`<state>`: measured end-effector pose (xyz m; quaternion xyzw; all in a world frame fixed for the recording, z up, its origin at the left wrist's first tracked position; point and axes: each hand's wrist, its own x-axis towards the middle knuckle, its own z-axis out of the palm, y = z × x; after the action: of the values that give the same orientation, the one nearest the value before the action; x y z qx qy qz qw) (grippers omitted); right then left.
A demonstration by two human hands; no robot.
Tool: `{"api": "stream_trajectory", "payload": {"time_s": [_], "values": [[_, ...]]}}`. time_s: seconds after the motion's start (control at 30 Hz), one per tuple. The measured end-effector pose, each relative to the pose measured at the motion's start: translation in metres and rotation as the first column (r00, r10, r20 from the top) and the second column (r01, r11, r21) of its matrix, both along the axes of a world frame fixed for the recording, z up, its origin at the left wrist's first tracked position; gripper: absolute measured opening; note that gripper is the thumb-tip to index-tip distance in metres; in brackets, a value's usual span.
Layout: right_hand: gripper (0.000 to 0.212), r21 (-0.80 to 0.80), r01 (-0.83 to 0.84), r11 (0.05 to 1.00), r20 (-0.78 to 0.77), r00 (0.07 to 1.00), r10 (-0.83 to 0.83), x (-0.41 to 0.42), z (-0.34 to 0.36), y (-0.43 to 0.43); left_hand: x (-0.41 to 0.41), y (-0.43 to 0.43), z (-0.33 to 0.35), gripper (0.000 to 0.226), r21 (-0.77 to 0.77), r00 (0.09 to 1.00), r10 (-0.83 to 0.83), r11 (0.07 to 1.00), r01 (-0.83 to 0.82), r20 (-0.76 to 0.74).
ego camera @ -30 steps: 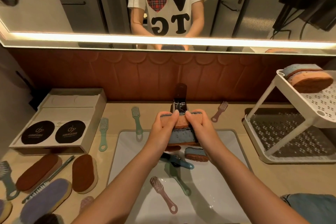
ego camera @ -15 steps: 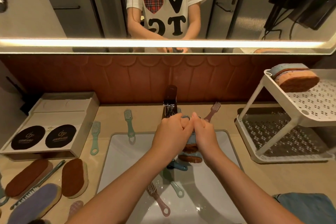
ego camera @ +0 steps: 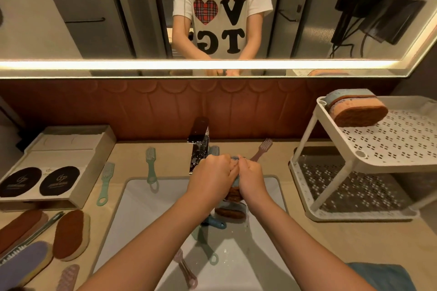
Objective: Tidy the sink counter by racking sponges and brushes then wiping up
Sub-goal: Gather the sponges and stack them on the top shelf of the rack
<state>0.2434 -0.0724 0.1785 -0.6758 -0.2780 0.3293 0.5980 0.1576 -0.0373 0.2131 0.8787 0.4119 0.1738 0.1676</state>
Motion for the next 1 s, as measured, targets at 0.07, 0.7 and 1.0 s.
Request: {"api": "stream_trajectory", "payload": {"time_s": [0.07,0.7,1.0], "values": [[0.041,0.033,-0.029,0.999,-0.011,1.0,0.029,0.011,0.007,-0.006,0.007,-0.005,0.006,0.033,0.062,1.0,-0.003,0.998,0.002,0.019],[0.027,0.029,-0.454,0.89,0.205,0.875,0.439,0.168,0.115,-0.084,0.082,-0.028,0.083,0.046,-0.726,0.793,0.136,0.515,0.455,0.594],[0.035,0.105,-0.142,0.984,0.316,0.943,0.102,0.24,0.118,-0.112,0.171,-0.044,0.093,0.047,-0.674,0.872,-0.065,0.608,0.42,0.485]]}}
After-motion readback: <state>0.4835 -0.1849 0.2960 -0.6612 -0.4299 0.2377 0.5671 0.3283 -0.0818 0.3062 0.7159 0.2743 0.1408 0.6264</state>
